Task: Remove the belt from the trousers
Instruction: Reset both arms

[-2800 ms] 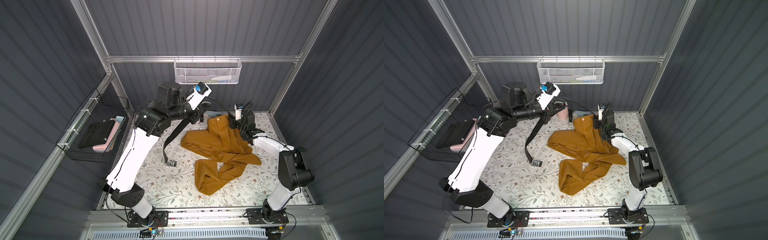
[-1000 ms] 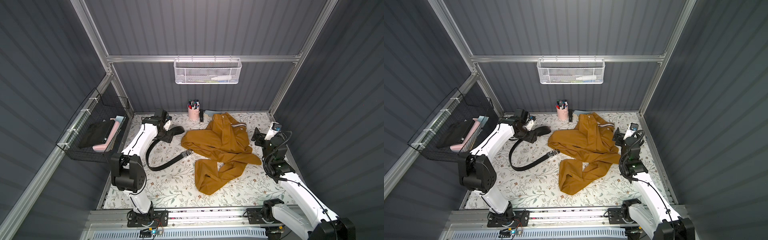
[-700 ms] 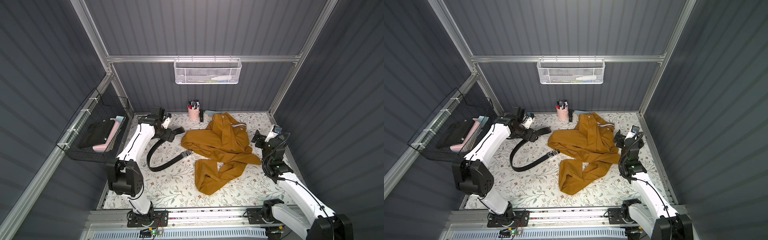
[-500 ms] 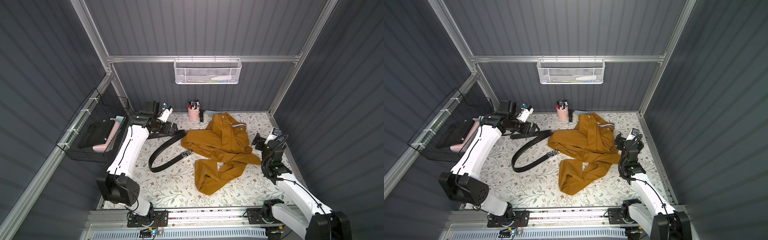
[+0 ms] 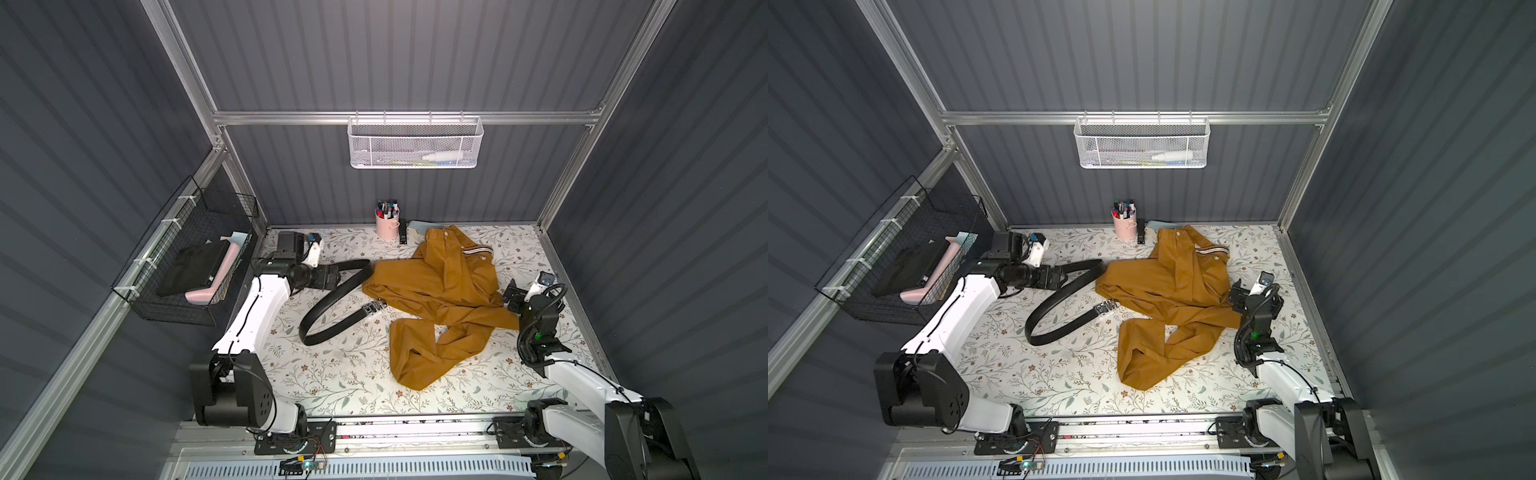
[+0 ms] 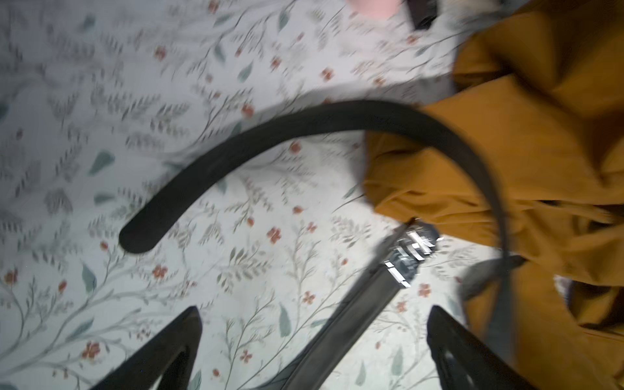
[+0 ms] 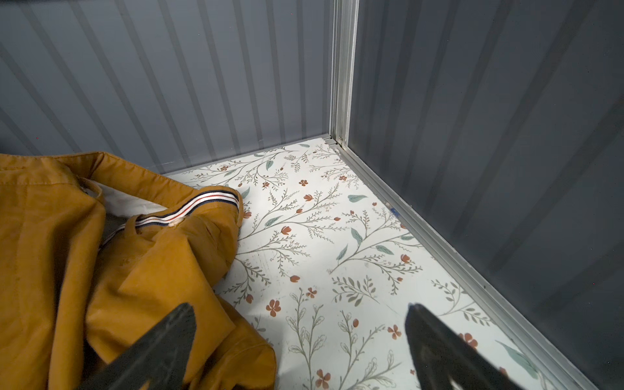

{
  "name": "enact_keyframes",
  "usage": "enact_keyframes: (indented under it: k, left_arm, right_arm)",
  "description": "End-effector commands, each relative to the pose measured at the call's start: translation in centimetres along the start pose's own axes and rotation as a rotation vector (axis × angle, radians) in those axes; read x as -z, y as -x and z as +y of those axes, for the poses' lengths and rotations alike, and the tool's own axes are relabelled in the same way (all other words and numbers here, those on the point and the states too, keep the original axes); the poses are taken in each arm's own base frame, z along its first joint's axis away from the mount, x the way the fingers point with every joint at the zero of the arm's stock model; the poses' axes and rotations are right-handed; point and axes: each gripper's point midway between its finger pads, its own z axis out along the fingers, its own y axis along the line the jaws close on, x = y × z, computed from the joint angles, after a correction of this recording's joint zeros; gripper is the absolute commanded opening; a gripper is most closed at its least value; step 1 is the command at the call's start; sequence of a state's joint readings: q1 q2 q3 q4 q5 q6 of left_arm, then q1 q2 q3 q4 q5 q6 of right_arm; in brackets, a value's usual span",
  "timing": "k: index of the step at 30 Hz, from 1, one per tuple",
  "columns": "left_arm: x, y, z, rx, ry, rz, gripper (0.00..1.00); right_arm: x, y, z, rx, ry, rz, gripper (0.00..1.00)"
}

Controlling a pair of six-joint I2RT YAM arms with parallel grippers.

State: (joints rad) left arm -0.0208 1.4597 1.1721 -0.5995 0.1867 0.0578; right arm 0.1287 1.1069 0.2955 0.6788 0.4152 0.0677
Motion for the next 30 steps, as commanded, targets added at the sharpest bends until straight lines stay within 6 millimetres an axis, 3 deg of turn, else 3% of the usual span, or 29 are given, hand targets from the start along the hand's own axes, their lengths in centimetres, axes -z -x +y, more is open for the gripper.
enact_keyframes:
  k: [1,5,12,17,21,28,30]
  left_arm:
    - [0.0,1.8,3.3,0.084,0.108,-0.136,1.0]
    - [-2.5,-0.3,5.2,0.107,0.131,-0.102,1.0]
    - [-6.4,-3.2,6.2,0.083,0.104,-0.132,1.0]
    - [-8.2,-5.6,5.9,0.061,0.077,-0.144,1.0]
    - [-9.3,-6.1,5.7,0.121,0.046,-0.169,1.0]
    - [-11.0,-7.5,5.4,0.106,0.023,-0.239,1.0]
    - [-11.5,-8.1,6.2,0.112,0.069,-0.269,1.0]
  right_arm:
    - [-0.1,1.7,0.1,-0.034,0.021,-0.103,0.99]
    - [-0.1,1.4,0.1,-0.049,0.044,-0.146,0.99]
    - [-1.1,-1.7,0.1,-0.053,0.051,-0.122,0.99]
    - [-2.4,-2.4,0.7,-0.01,0.058,-0.125,0.99]
    - [-3.5,-3.2,0.9,-0.037,0.066,-0.029,0.99]
    - [-3.4,-3.2,0.8,-0.033,0.068,-0.04,0.99]
    - [-3.4,-3.2,0.8,-0.032,0.067,-0.038,0.99]
